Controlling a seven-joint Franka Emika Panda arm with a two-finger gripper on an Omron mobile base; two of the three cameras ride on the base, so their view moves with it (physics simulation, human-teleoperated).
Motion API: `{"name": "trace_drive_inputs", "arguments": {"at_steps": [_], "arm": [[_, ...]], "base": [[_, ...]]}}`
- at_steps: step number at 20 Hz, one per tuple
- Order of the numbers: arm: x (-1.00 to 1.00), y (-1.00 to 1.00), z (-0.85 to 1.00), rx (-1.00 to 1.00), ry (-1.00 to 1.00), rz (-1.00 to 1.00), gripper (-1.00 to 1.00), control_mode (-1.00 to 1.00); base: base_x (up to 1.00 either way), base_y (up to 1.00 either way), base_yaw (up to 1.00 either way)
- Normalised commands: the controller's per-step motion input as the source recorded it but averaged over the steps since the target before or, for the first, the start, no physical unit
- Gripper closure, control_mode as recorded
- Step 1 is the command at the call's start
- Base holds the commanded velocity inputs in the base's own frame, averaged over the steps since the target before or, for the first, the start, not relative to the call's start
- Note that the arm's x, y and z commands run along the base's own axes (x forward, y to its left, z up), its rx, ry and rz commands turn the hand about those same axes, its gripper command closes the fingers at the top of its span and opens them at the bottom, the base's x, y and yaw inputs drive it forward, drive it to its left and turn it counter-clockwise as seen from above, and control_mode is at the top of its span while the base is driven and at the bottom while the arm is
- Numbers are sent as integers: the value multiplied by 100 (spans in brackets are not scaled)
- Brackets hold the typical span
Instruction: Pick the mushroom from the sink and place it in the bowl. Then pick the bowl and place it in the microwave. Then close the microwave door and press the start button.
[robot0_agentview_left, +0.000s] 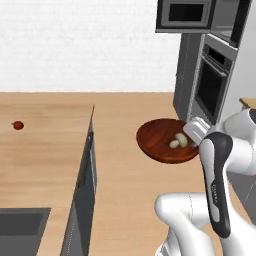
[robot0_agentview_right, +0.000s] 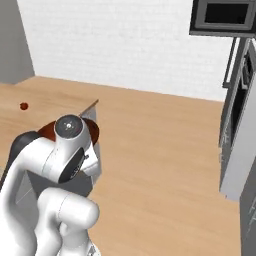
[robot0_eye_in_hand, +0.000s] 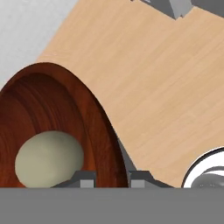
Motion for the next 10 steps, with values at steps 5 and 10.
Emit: {"name": "trace_drive_inputs", "arguments": {"at_steps": [5, 10], "arm": [[0, 0, 0, 0, 0, 0, 100, 100], [0, 0, 0, 0, 0, 0, 100, 100]], "base": [[100, -5, -42], [100, 0, -40]]}}
